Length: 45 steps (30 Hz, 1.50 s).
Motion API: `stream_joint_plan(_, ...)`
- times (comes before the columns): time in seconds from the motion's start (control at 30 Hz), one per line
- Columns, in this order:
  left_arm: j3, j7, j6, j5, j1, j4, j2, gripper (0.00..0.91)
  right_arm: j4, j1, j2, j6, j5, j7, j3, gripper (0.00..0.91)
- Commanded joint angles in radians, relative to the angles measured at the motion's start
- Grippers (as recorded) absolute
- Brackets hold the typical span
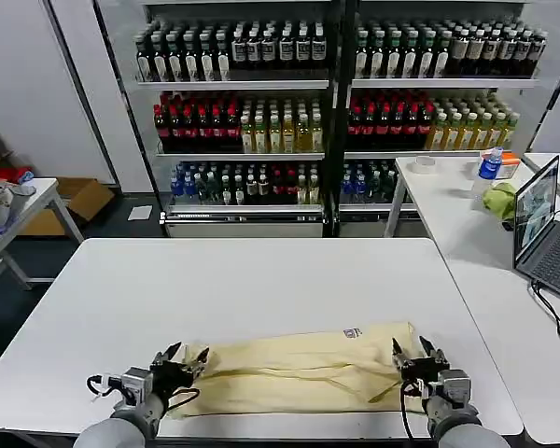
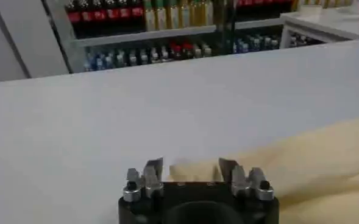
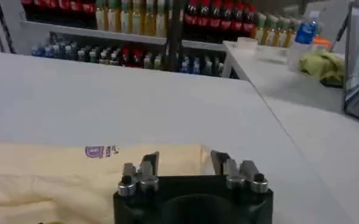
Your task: Fold and organize the clothes.
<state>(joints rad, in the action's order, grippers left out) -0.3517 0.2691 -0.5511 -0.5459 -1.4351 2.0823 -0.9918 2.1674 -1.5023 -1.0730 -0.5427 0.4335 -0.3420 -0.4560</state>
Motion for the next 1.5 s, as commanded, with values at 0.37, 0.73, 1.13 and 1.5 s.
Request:
stream_joint_plan(0.37,0.011,0.066,0.015,0.001,-0.097,-0.010,-0.100,0.091,0.047,-0.058,-0.019,0.002,0.008,-0.008,-0.042,0.907)
stream_joint_plan(0.73,0.017,0.055,0.044,-0.030,-0.142,0.011,-0.131,0.010,0.045,-0.056,-0.029,0.006,0.017,-0.015,-0.048,0.907)
stream_joint_plan(1.13,-0.088,0.052,0.085,-0.156,-0.105,0.014,-0.102,0.010,0.042,-0.046,-0.028,0.024,0.023,-0.018,-0.057,0.907)
stream_joint_plan(1.5,-0.294,0.012,0.077,-0.275,-0.027,-0.105,0.059,0.010,0.024,-0.028,-0.018,0.031,0.030,-0.010,-0.054,0.907)
